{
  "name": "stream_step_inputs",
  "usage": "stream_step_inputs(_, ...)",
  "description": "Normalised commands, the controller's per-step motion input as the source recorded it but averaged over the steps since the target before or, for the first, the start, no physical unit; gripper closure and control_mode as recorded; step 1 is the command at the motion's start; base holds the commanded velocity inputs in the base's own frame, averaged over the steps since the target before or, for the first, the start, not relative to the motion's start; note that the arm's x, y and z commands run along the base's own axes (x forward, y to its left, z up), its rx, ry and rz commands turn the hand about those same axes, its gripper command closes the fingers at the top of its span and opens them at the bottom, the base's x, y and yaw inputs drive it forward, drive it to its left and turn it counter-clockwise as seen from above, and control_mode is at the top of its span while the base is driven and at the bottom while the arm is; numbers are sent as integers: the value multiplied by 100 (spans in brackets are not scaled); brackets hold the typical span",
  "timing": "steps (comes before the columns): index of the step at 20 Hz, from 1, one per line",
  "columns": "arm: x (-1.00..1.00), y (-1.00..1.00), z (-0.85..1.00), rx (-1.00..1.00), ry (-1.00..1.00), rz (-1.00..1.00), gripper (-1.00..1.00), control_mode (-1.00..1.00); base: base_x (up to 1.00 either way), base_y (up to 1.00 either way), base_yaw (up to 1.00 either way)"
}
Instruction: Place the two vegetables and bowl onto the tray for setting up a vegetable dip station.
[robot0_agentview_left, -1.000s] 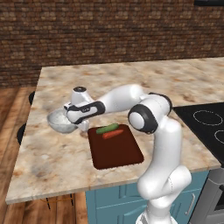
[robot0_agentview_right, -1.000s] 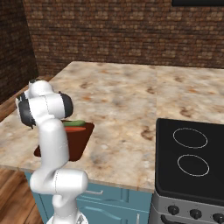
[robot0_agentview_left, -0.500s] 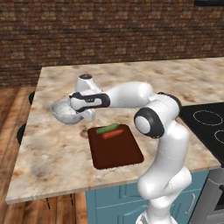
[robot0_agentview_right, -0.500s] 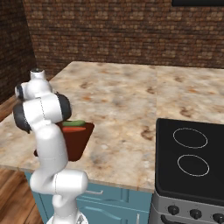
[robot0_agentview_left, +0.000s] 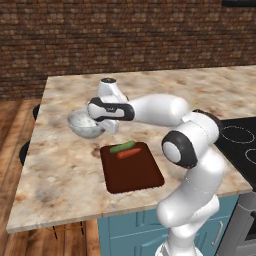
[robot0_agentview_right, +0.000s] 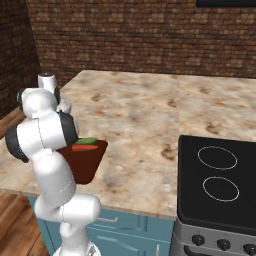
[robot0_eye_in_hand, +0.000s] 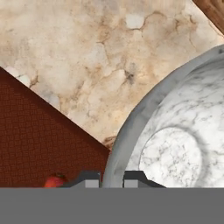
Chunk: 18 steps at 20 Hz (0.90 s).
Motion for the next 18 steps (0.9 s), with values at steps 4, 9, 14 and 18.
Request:
stream_step_inputs(4, -57, -45, 13, 0, -3, 0, 100, -100, 0, 0, 0)
stream_step_inputs(9, -50, -30, 0, 0, -1, 0, 100, -100, 0, 0, 0)
stream_step_inputs(14, -55, -26, 0, 0, 0, 0, 100, -100, 0, 0, 0)
stream_step_inputs(18, -52, -42, 0, 0, -1, 0, 100, -100, 0, 0, 0)
